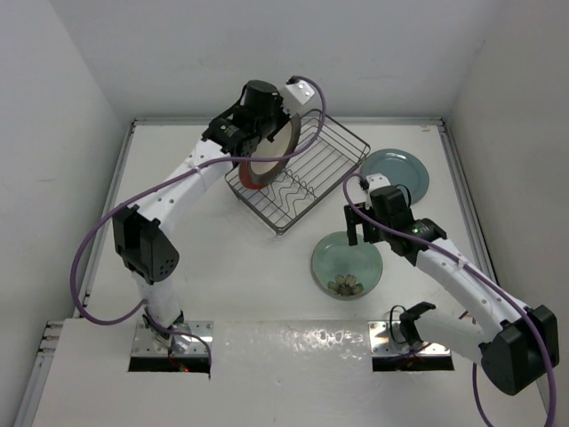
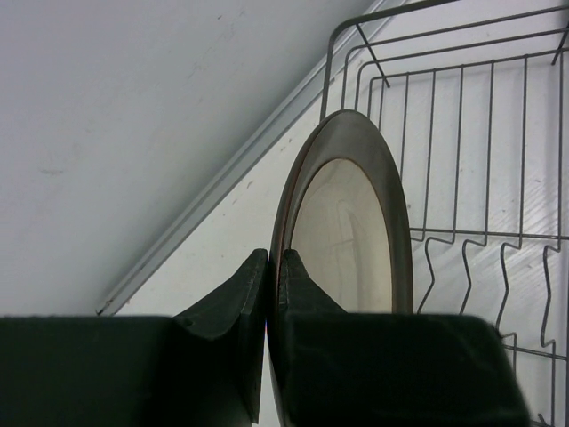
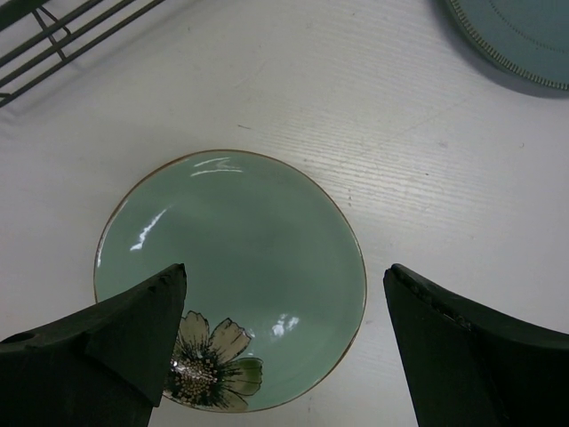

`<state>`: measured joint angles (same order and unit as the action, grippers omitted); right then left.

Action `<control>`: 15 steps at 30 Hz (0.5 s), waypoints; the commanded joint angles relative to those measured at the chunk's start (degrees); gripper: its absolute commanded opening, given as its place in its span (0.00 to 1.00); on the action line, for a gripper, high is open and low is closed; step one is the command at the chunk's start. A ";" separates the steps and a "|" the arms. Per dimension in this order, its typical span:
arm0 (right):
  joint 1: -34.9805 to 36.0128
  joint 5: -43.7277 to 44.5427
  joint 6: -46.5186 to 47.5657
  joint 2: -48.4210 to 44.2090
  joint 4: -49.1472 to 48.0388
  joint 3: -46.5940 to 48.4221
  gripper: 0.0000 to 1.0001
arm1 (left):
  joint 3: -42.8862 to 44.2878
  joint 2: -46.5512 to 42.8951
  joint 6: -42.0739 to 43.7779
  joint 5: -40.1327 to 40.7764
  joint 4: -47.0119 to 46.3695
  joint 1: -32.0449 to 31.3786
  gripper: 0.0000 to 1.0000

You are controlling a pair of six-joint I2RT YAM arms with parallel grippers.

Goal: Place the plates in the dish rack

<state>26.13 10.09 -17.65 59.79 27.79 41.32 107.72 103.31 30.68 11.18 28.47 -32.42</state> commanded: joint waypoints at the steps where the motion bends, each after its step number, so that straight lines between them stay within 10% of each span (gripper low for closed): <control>1: 0.33 0.64 -0.81 -1.43 -0.20 -0.45 0.91 | 0.39 -1.71 3.43 4.55 -13.00 -0.71 0.00; 15: 0.33 1.34 -0.72 -2.66 0.68 -1.24 0.91 | -5.68 -0.83 5.27 3.06 -17.75 -0.80 0.00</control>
<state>26.13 10.48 -17.82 57.87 28.95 40.40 101.80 103.42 33.78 13.98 21.10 -33.04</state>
